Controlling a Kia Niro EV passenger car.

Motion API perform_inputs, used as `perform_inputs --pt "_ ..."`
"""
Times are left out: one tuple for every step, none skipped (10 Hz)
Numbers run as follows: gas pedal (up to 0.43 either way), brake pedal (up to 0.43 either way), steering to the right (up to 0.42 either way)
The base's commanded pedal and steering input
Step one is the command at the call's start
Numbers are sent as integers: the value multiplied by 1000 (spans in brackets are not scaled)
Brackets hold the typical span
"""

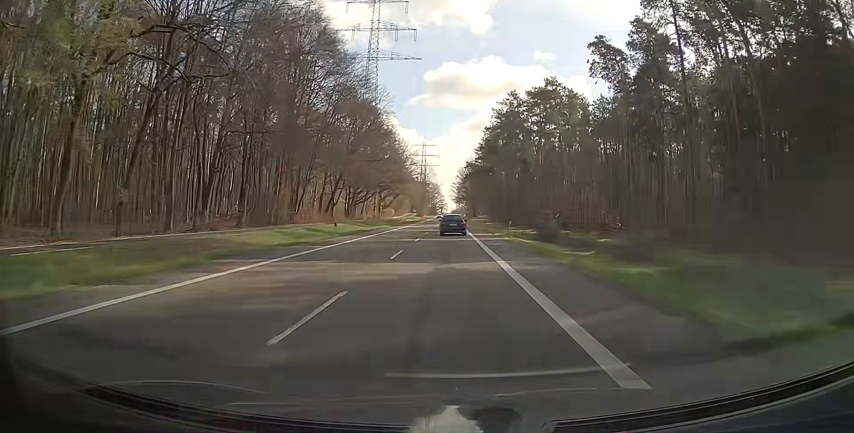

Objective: Follow the waypoints while adhering to traffic rules and regulations

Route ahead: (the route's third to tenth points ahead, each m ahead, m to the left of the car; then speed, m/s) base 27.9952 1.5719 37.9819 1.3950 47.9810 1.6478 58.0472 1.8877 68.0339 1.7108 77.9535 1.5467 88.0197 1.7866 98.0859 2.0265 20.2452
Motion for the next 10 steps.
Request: perform_inputs --pt "197 0 0" --pt "197 0 0" --pt "197 0 -1" --pt "197 0 0" --pt "197 0 0" --pt "197 0 0" --pt "197 0 0" --pt "197 0 0" --pt "197 0 0" --pt "197 0 0"
